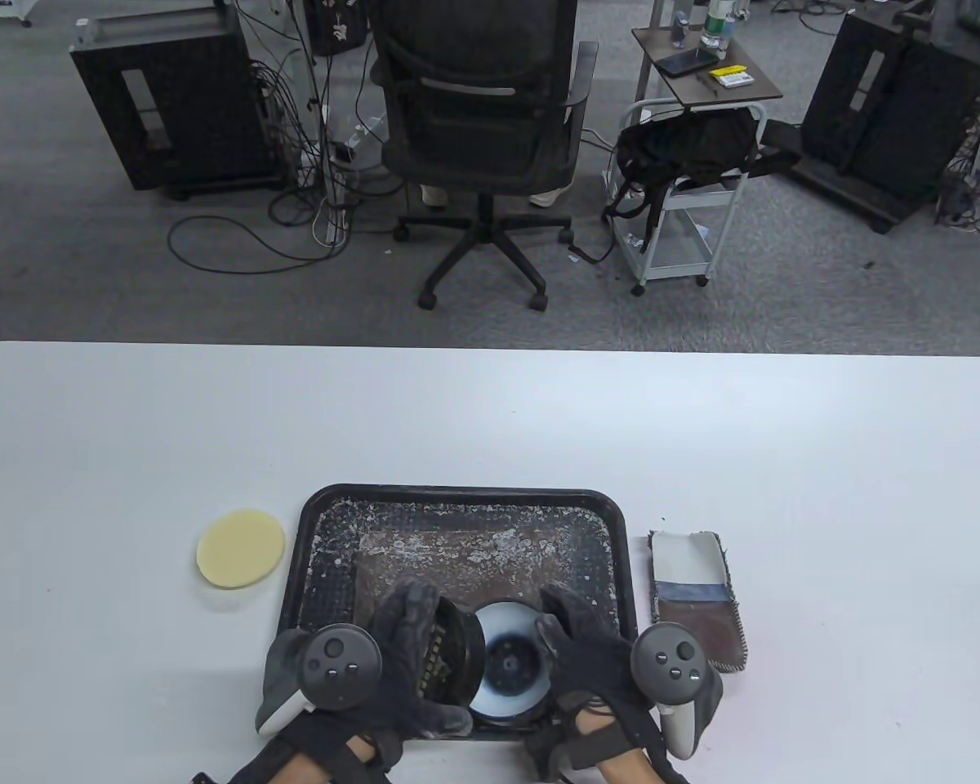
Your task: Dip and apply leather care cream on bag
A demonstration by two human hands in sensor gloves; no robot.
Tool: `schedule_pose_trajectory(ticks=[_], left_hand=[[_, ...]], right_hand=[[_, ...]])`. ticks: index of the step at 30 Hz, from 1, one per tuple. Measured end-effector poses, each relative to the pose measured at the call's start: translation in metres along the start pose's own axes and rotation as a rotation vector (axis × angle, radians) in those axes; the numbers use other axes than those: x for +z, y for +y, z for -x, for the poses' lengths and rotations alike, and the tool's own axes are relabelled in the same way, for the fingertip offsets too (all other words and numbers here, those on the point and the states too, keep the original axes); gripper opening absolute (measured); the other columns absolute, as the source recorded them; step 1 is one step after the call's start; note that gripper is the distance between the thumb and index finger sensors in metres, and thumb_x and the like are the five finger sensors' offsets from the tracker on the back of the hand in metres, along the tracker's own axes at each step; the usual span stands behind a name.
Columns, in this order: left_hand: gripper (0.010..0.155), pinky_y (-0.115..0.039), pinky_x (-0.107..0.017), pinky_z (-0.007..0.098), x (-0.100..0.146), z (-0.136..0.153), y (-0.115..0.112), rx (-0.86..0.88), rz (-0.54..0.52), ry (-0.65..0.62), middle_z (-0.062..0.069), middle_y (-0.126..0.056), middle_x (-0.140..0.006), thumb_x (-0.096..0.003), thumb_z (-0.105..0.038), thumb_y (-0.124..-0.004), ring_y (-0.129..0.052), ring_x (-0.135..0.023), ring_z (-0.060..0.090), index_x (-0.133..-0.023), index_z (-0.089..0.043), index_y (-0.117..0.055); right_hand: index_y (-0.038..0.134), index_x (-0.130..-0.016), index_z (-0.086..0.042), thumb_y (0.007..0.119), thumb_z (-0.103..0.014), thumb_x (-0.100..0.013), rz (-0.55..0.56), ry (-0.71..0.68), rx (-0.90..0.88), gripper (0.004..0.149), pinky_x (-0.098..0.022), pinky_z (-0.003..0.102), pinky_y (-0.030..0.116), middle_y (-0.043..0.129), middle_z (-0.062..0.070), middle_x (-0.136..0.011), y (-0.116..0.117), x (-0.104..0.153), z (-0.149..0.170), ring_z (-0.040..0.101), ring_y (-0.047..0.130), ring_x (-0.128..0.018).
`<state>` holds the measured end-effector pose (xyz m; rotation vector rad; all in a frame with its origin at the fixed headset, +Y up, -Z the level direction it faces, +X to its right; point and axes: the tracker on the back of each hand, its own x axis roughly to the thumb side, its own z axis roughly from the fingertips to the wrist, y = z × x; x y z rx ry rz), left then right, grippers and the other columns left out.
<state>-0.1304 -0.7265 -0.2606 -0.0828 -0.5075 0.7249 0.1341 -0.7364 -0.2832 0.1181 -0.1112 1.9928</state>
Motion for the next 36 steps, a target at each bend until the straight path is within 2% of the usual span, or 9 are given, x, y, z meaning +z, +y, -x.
schedule_pose_trajectory(ticks=[7, 12, 18, 21, 24, 26, 28, 32, 36], left_hand=[[0.122, -0.06, -0.073, 0.057, 0.003, -0.003, -0.014, -0.05, 0.043, -0.019, 0.014, -0.022, -0.112, -0.0201, -0.081, -0.083, -0.044, -0.105, 0.046, -0.104, -0.025, -0.014], [0.122, -0.063, -0.07, 0.057, 0.003, 0.001, -0.012, 0.04, 0.022, -0.024, 0.014, -0.025, -0.112, -0.0197, -0.082, -0.084, -0.046, -0.104, 0.047, -0.104, -0.025, -0.018], [0.12, -0.068, -0.069, 0.057, 0.005, 0.01, -0.007, 0.087, 0.012, -0.012, 0.014, -0.029, -0.112, -0.0193, -0.083, -0.084, -0.05, -0.103, 0.047, -0.105, -0.025, -0.023], [0.12, -0.069, -0.068, 0.057, 0.005, 0.021, -0.003, 0.23, 0.001, 0.017, 0.015, -0.03, -0.112, -0.0193, -0.083, -0.084, -0.051, -0.102, 0.048, -0.105, -0.024, -0.024], [0.12, -0.069, -0.068, 0.056, 0.004, 0.035, 0.003, 0.464, 0.014, 0.042, 0.015, -0.029, -0.112, -0.02, -0.084, -0.083, -0.05, -0.102, 0.047, -0.105, -0.024, -0.023], [0.12, -0.067, -0.069, 0.056, 0.006, 0.043, 0.004, 0.648, 0.029, 0.053, 0.015, -0.027, -0.112, -0.0209, -0.083, -0.084, -0.048, -0.103, 0.047, -0.105, -0.024, -0.022], [0.12, -0.066, -0.07, 0.058, 0.007, 0.048, 0.001, 0.773, 0.031, 0.057, 0.015, -0.024, -0.112, -0.022, -0.082, -0.085, -0.045, -0.103, 0.048, -0.105, -0.024, -0.02], [0.12, -0.063, -0.07, 0.058, 0.007, 0.05, -0.009, 0.842, 0.057, 0.03, 0.015, -0.019, -0.112, -0.0247, -0.083, -0.083, -0.042, -0.103, 0.049, -0.105, -0.024, -0.015], [0.119, -0.061, -0.07, 0.059, 0.006, 0.044, -0.013, 0.923, 0.052, 0.019, 0.016, -0.016, -0.111, -0.0254, -0.081, -0.083, -0.039, -0.103, 0.05, -0.104, -0.025, -0.013]], right_hand=[[0.073, -0.095, -0.002, 0.068, -0.042, -0.047, -0.074, -0.006, 0.099, 0.063, -0.038, 0.051, 0.086, 0.082, 0.029, -0.081, 0.026, 0.006, -0.009, 0.028, 0.102, -0.041], [0.07, -0.097, -0.001, 0.069, -0.042, -0.046, -0.138, 0.07, -0.043, 0.065, -0.039, 0.054, 0.084, 0.079, 0.03, -0.084, 0.028, 0.004, -0.005, 0.031, 0.101, -0.041], [0.069, -0.099, -0.003, 0.064, -0.048, -0.048, -0.24, 0.067, -0.217, 0.067, -0.044, 0.057, 0.081, 0.072, 0.031, -0.092, 0.027, 0.003, -0.003, 0.037, 0.099, -0.049], [0.064, -0.102, -0.004, 0.068, -0.052, -0.047, -0.299, 0.059, -0.328, 0.073, -0.048, 0.06, 0.077, 0.064, 0.033, -0.097, 0.03, 0.002, 0.0, 0.04, 0.096, -0.055], [0.043, -0.109, -0.008, 0.075, -0.058, -0.045, -0.476, -0.03, -0.527, 0.087, -0.056, 0.061, 0.071, 0.043, 0.031, -0.105, 0.039, -0.001, 0.004, 0.038, 0.084, -0.068], [0.032, -0.11, -0.01, 0.082, -0.054, -0.045, -0.55, -0.052, -0.635, 0.094, -0.061, 0.059, 0.068, 0.029, 0.029, -0.108, 0.044, 0.0, 0.001, 0.036, 0.076, -0.075], [0.027, -0.11, -0.011, 0.089, -0.049, -0.04, -0.535, -0.09, -0.574, 0.101, -0.062, 0.056, 0.07, 0.024, 0.028, -0.108, 0.046, 0.002, -0.005, 0.03, 0.074, -0.077], [0.024, -0.11, -0.014, 0.089, -0.06, -0.034, -0.461, -0.236, -0.31, 0.11, -0.062, 0.052, 0.069, 0.024, 0.027, -0.108, 0.045, 0.004, -0.014, 0.021, 0.072, -0.075], [0.02, -0.111, -0.023, 0.083, -0.072, -0.033, -0.421, -0.259, -0.241, 0.112, -0.063, 0.059, 0.06, 0.023, 0.018, -0.112, 0.045, 0.007, -0.017, 0.03, 0.059, -0.083]])
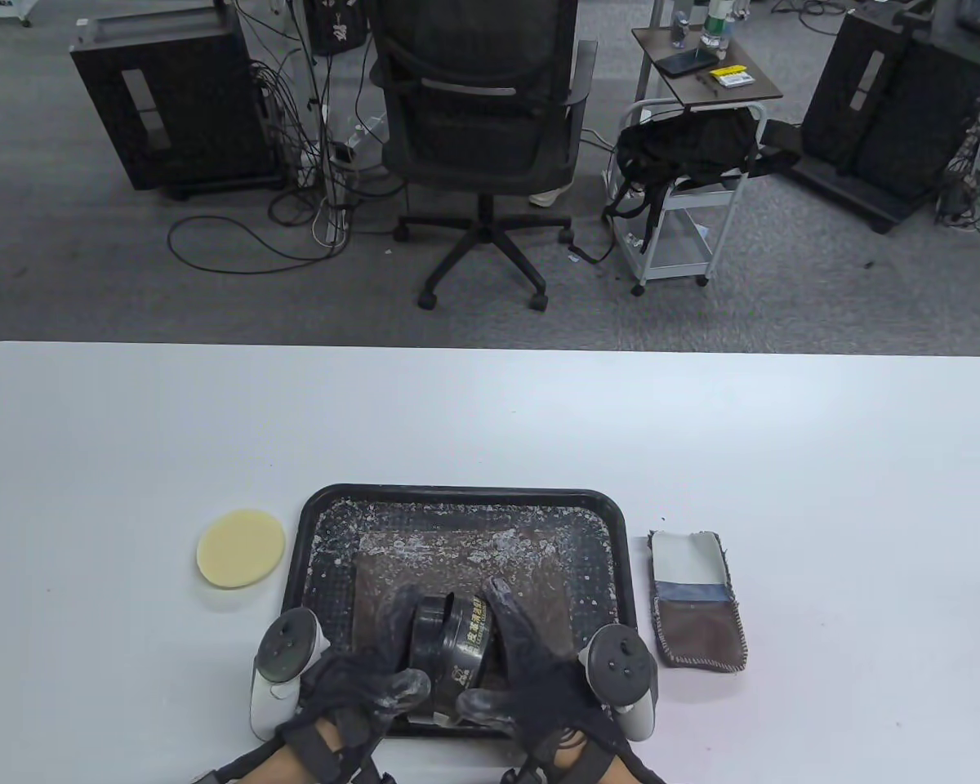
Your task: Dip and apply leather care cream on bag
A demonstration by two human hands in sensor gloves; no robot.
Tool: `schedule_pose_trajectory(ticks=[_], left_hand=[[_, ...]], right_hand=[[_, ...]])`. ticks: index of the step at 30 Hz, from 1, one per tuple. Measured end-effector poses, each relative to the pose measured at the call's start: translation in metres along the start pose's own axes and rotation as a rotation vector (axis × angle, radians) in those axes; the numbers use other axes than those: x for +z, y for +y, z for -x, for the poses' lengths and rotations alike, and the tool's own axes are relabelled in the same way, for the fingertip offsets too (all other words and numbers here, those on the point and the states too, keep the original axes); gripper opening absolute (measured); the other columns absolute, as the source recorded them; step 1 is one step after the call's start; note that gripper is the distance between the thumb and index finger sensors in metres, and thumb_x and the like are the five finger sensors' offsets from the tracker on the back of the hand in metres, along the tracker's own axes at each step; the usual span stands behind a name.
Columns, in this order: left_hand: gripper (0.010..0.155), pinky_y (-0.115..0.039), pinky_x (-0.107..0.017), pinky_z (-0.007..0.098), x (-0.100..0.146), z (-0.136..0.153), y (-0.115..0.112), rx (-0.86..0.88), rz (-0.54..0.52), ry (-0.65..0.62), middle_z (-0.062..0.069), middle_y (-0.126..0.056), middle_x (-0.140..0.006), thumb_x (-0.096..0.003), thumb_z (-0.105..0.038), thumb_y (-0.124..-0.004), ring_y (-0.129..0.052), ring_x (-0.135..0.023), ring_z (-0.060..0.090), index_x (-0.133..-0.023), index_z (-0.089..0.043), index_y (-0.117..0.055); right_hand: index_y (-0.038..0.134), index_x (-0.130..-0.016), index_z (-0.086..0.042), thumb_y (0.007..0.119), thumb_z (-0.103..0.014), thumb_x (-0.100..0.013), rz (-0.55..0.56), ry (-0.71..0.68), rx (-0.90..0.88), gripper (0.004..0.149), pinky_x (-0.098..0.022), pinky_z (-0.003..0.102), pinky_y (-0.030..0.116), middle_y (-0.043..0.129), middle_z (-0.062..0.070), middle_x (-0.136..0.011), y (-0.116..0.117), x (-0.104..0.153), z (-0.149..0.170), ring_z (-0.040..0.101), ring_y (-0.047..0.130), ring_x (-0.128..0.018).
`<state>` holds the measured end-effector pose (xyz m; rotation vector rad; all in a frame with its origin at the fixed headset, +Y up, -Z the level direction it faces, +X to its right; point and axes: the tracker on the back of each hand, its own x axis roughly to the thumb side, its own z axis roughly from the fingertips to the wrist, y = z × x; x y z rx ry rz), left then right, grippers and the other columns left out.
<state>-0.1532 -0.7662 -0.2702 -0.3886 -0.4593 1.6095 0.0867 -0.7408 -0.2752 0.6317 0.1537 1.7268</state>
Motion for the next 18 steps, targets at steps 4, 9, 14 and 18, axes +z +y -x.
schedule_pose_trajectory(ticks=[4, 9, 14, 18], left_hand=[[0.119, -0.06, -0.071, 0.059, 0.0003, -0.002, 0.0013, -0.039, 0.004, -0.018, 0.016, -0.015, -0.111, -0.0265, -0.081, -0.083, -0.038, -0.103, 0.05, -0.104, -0.025, -0.012], [0.12, -0.058, -0.071, 0.06, -0.0015, 0.0042, -0.0047, 0.04, 0.07, 0.026, 0.016, -0.01, -0.111, -0.0276, -0.08, -0.082, -0.033, -0.103, 0.051, -0.103, -0.024, -0.008], [0.119, -0.062, -0.07, 0.059, -0.0052, 0.0034, -0.0007, -0.027, 0.079, 0.01, 0.017, -0.012, -0.111, -0.0288, -0.082, -0.08, -0.036, -0.103, 0.05, -0.103, -0.024, -0.008], [0.118, -0.066, -0.068, 0.057, -0.0064, 0.0023, 0.0013, -0.052, 0.071, -0.007, 0.017, -0.016, -0.111, -0.0288, -0.083, -0.079, -0.041, -0.103, 0.05, -0.104, -0.023, -0.011]], right_hand=[[0.01, -0.11, -0.027, 0.078, -0.077, -0.034, -0.044, 0.009, 0.143, 0.113, -0.067, 0.07, 0.049, 0.018, 0.017, -0.114, 0.0022, -0.0003, -0.0025, 0.048, 0.032, -0.102], [-0.003, -0.104, -0.029, 0.082, -0.074, -0.035, -0.099, 0.038, -0.019, 0.118, -0.063, 0.076, 0.055, 0.008, 0.027, -0.108, 0.0104, -0.0015, 0.0034, 0.063, 0.042, -0.096], [0.004, -0.107, -0.027, 0.087, -0.069, -0.035, -0.049, 0.02, -0.045, 0.118, -0.062, 0.071, 0.063, 0.014, 0.028, -0.109, 0.0091, -0.0034, 0.0048, 0.064, 0.049, -0.094], [0.006, -0.107, -0.027, 0.089, -0.067, -0.035, -0.047, 0.004, -0.021, 0.117, -0.063, 0.07, 0.064, 0.015, 0.028, -0.109, 0.0065, -0.0042, 0.0019, 0.065, 0.049, -0.093]])
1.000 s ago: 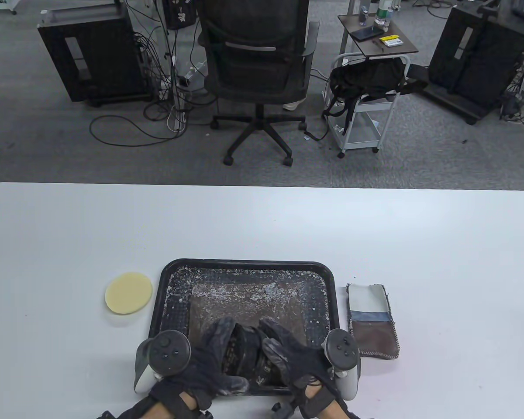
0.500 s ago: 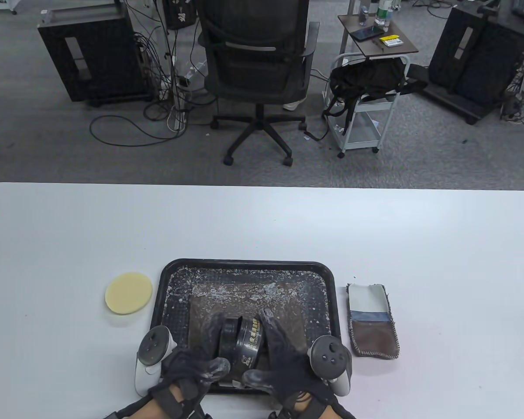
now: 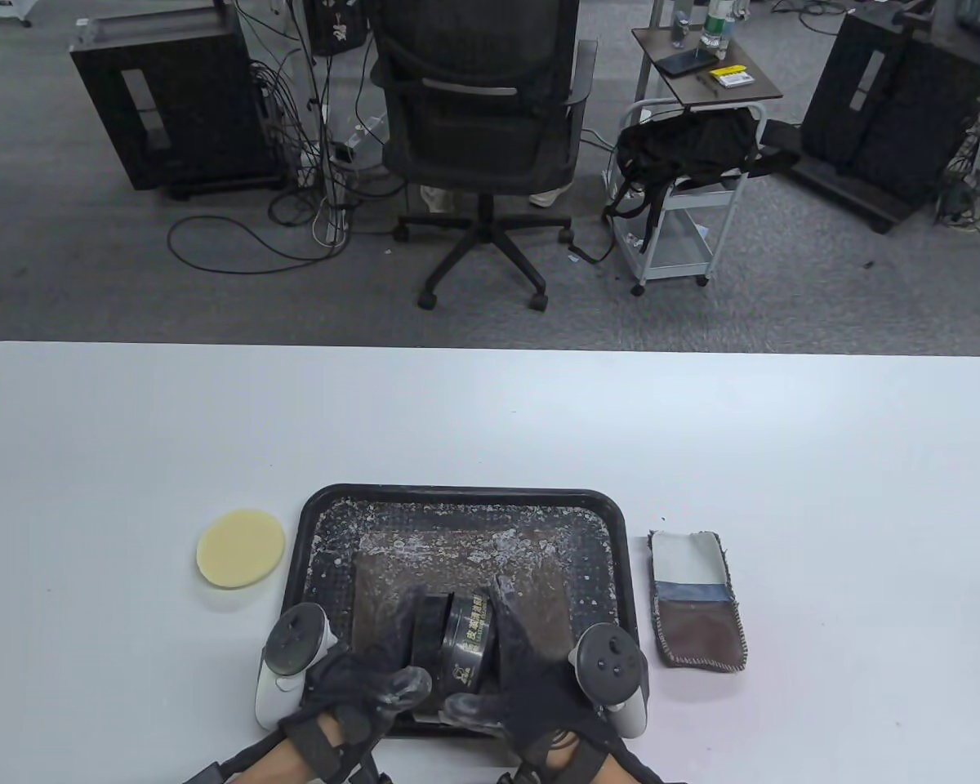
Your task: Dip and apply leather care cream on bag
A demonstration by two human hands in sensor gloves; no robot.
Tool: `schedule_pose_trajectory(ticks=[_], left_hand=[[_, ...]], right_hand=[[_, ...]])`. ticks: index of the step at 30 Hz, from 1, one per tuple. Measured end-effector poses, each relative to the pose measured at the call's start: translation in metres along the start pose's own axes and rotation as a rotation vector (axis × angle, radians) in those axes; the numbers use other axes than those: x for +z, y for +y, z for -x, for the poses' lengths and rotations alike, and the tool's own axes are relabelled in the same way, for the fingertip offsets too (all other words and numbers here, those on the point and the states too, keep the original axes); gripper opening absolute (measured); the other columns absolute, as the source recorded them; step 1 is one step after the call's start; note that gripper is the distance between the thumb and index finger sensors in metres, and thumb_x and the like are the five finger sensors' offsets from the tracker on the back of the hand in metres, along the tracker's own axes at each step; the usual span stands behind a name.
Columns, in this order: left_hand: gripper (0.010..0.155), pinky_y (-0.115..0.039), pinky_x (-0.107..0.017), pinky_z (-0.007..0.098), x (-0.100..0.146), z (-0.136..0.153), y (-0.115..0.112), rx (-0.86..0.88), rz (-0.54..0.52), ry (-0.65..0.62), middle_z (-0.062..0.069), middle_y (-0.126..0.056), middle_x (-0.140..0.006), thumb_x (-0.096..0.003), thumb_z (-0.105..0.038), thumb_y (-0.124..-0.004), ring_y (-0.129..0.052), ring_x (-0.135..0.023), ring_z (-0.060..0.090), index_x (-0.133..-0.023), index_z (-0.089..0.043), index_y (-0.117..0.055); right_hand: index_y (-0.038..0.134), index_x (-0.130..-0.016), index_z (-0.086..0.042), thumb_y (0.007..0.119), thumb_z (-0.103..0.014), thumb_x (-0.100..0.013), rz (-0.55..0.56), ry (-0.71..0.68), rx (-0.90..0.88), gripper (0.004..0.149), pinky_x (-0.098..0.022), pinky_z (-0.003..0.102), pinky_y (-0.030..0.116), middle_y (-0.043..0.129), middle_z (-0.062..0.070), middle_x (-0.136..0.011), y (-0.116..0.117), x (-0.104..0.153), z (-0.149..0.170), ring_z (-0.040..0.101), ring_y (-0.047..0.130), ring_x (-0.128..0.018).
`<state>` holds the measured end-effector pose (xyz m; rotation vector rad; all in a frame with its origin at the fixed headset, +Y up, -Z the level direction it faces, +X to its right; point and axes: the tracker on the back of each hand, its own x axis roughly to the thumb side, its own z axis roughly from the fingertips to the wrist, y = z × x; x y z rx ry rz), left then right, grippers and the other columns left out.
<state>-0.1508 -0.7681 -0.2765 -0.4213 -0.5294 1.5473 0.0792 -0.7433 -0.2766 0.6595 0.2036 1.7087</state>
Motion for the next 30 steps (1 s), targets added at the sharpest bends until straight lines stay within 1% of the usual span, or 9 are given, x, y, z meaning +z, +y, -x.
schedule_pose_trajectory(ticks=[6, 9, 12, 13, 16, 18, 22, 30], left_hand=[[0.118, -0.068, -0.066, 0.057, -0.001, 0.002, 0.002, 0.01, 0.0, 0.016, 0.018, -0.019, -0.111, -0.0287, -0.084, -0.079, -0.044, -0.102, 0.05, -0.104, -0.022, -0.013], [0.117, -0.07, -0.065, 0.056, -0.001, 0.003, 0.003, 0.017, 0.009, 0.031, 0.018, -0.022, -0.111, -0.0288, -0.085, -0.078, -0.047, -0.101, 0.051, -0.105, -0.021, -0.015], [0.117, -0.072, -0.063, 0.056, 0.0, 0.002, 0.003, 0.021, 0.012, 0.048, 0.019, -0.026, -0.111, -0.0285, -0.086, -0.078, -0.05, -0.099, 0.051, -0.105, -0.021, -0.018], [0.117, -0.072, -0.063, 0.056, 0.0, 0.002, 0.003, 0.008, 0.019, 0.049, 0.019, -0.026, -0.111, -0.0285, -0.086, -0.077, -0.05, -0.099, 0.051, -0.105, -0.021, -0.018], [0.117, -0.072, -0.063, 0.056, 0.0, 0.003, 0.003, 0.021, 0.012, 0.064, 0.02, -0.026, -0.111, -0.0289, -0.086, -0.077, -0.051, -0.098, 0.052, -0.105, -0.021, -0.018], [0.117, -0.074, -0.062, 0.055, 0.001, 0.003, 0.003, 0.018, 0.017, 0.068, 0.02, -0.026, -0.111, -0.029, -0.087, -0.076, -0.052, -0.098, 0.052, -0.105, -0.02, -0.018], [0.116, -0.078, -0.058, 0.054, 0.001, 0.004, 0.003, 0.047, 0.022, 0.087, 0.022, -0.032, -0.11, -0.0296, -0.089, -0.074, -0.059, -0.094, 0.054, -0.105, -0.018, -0.021], [0.117, -0.084, -0.051, 0.05, 0.003, 0.003, 0.005, 0.005, 0.043, 0.112, 0.027, -0.039, -0.107, -0.0297, -0.092, -0.068, -0.072, -0.084, 0.057, -0.105, -0.015, -0.025]], right_hand=[[0.01, -0.108, -0.027, 0.091, -0.064, -0.034, 0.004, -0.017, 0.055, 0.116, -0.062, 0.071, 0.064, 0.015, 0.028, -0.109, -0.002, 0.0, -0.001, 0.067, 0.048, -0.092], [0.01, -0.108, -0.027, 0.092, -0.063, -0.034, -0.01, -0.037, 0.116, 0.116, -0.063, 0.071, 0.063, 0.015, 0.028, -0.109, -0.002, 0.0, -0.004, 0.067, 0.048, -0.092], [0.012, -0.108, -0.027, 0.094, -0.06, -0.033, -0.02, -0.049, 0.117, 0.116, -0.063, 0.073, 0.06, 0.014, 0.027, -0.109, 0.0, 0.001, -0.005, 0.068, 0.045, -0.093], [0.01, -0.108, -0.027, 0.093, -0.062, -0.033, -0.025, -0.05, 0.155, 0.116, -0.064, 0.072, 0.061, 0.014, 0.027, -0.109, 0.0, 0.002, -0.006, 0.068, 0.045, -0.093], [0.011, -0.108, -0.027, 0.093, -0.061, -0.033, -0.024, -0.046, 0.135, 0.116, -0.063, 0.072, 0.061, 0.014, 0.027, -0.109, 0.0, 0.002, -0.004, 0.068, 0.046, -0.093], [0.011, -0.108, -0.027, 0.094, -0.061, -0.033, -0.03, -0.059, 0.157, 0.116, -0.063, 0.073, 0.06, 0.014, 0.027, -0.109, 0.0, 0.002, -0.005, 0.068, 0.045, -0.093], [0.011, -0.108, -0.027, 0.094, -0.061, -0.033, -0.032, -0.093, 0.246, 0.116, -0.063, 0.073, 0.06, 0.014, 0.027, -0.109, 0.002, 0.003, -0.01, 0.068, 0.045, -0.093], [0.012, -0.108, -0.027, 0.094, -0.06, -0.032, -0.052, -0.14, 0.315, 0.117, -0.063, 0.073, 0.06, 0.014, 0.028, -0.109, 0.006, 0.006, -0.015, 0.069, 0.046, -0.092]])
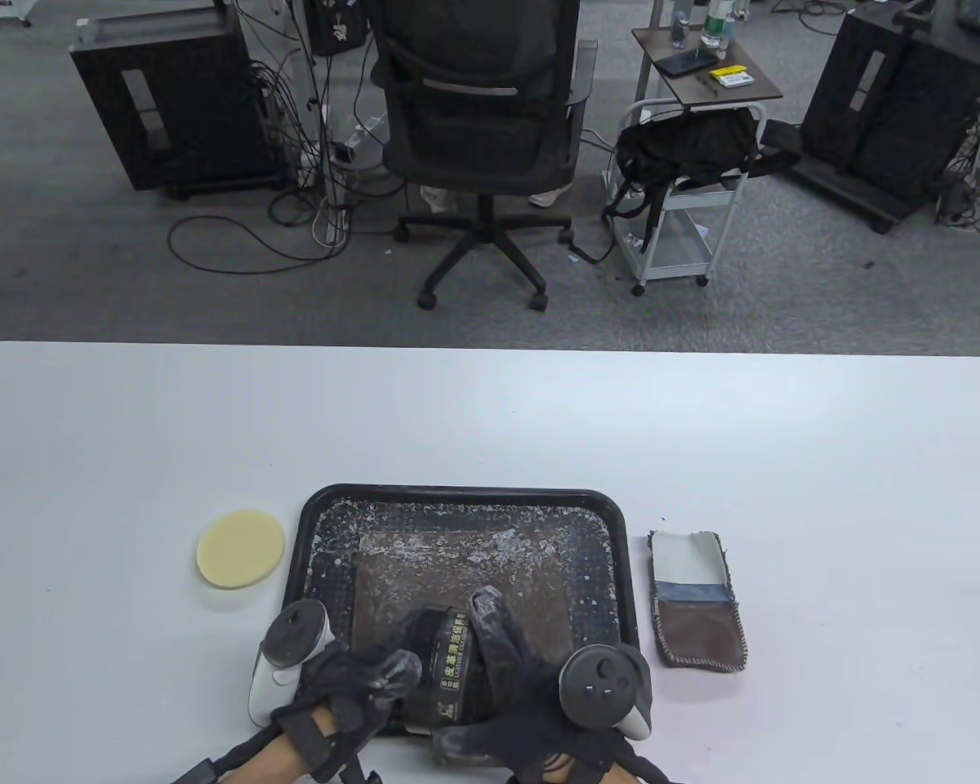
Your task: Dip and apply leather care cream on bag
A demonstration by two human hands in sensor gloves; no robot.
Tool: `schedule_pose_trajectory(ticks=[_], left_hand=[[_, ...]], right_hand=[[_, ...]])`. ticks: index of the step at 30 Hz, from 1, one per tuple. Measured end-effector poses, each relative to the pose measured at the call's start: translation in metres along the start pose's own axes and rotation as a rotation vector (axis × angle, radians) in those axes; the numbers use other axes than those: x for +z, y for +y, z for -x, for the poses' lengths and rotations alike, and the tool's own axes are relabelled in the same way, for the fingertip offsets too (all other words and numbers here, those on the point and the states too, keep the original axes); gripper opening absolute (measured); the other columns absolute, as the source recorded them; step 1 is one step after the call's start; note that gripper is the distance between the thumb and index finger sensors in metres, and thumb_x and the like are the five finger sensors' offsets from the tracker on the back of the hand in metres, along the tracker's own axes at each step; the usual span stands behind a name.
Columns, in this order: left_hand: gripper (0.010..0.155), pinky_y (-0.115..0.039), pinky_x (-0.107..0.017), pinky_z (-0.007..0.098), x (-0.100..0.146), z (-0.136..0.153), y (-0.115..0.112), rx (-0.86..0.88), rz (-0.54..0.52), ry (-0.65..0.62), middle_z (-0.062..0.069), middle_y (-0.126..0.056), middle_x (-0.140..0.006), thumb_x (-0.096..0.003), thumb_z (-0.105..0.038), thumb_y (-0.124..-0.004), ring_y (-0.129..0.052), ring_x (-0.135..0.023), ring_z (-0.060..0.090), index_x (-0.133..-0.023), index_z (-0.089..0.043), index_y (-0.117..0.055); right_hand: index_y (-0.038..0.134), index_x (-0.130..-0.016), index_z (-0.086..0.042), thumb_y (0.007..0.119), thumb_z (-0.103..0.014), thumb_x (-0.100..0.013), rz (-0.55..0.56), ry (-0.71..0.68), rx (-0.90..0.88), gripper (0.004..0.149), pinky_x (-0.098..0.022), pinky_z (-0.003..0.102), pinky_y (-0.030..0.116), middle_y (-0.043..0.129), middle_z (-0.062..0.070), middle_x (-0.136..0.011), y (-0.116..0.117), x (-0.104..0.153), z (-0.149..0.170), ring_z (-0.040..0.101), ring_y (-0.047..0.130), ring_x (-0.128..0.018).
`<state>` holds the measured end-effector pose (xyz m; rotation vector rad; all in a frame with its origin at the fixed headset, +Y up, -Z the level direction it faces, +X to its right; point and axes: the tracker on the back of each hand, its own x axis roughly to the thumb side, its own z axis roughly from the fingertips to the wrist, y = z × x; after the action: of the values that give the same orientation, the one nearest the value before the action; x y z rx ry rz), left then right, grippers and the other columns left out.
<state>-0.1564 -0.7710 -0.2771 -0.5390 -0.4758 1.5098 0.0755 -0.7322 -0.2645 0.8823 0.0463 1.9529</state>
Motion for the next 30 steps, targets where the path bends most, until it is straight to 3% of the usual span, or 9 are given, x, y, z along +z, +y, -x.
schedule_pose_trajectory(ticks=[10, 13, 17, 21, 30], left_hand=[[0.12, -0.089, -0.039, 0.046, 0.002, 0.015, -0.001, 0.122, 0.044, 0.132, 0.035, -0.052, -0.099, -0.0296, -0.097, -0.053, -0.086, -0.065, 0.057, -0.104, -0.006, -0.03], [0.121, -0.092, -0.035, 0.043, 0.003, 0.021, -0.001, 0.156, 0.077, 0.186, 0.036, -0.058, -0.096, -0.03, -0.098, -0.047, -0.091, -0.059, 0.055, -0.103, -0.002, -0.032], [0.121, -0.091, -0.034, 0.044, 0.004, 0.023, -0.002, 0.223, 0.103, 0.218, 0.038, -0.057, -0.095, -0.0309, -0.097, -0.048, -0.09, -0.059, 0.056, -0.103, -0.001, -0.033], [0.121, -0.09, -0.037, 0.046, 0.003, 0.023, -0.002, 0.223, 0.092, 0.2, 0.036, -0.055, -0.097, -0.0308, -0.097, -0.049, -0.087, -0.064, 0.056, -0.103, -0.002, -0.031], [0.116, -0.078, -0.054, 0.051, -0.001, 0.003, -0.003, 0.027, 0.05, -0.02, 0.028, -0.032, -0.107, -0.0347, -0.095, -0.058, -0.066, -0.083, 0.057, -0.104, -0.013, -0.015]], right_hand=[[0.012, -0.108, -0.029, 0.096, -0.057, -0.032, -0.059, -0.108, 0.241, 0.117, -0.065, 0.075, 0.056, 0.012, 0.026, -0.11, 0.01, 0.001, -0.015, 0.069, 0.04, -0.094], [0.012, -0.108, -0.032, 0.096, -0.057, -0.032, -0.083, -0.164, 0.389, 0.116, -0.066, 0.075, 0.054, 0.01, 0.024, -0.111, 0.015, 0.001, -0.022, 0.068, 0.038, -0.095], [0.012, -0.108, -0.032, 0.096, -0.057, -0.032, -0.095, -0.203, 0.446, 0.116, -0.066, 0.074, 0.054, 0.01, 0.023, -0.111, 0.018, 0.002, -0.026, 0.067, 0.038, -0.096], [0.012, -0.108, -0.032, 0.095, -0.057, -0.032, -0.081, -0.18, 0.408, 0.115, -0.066, 0.074, 0.054, 0.011, 0.022, -0.111, 0.016, 0.0, -0.022, 0.067, 0.038, -0.096], [0.011, -0.108, -0.03, 0.092, -0.061, -0.033, 0.003, -0.04, 0.116, 0.115, -0.064, 0.072, 0.06, 0.014, 0.025, -0.11, 0.004, -0.003, -0.006, 0.067, 0.043, -0.094]])
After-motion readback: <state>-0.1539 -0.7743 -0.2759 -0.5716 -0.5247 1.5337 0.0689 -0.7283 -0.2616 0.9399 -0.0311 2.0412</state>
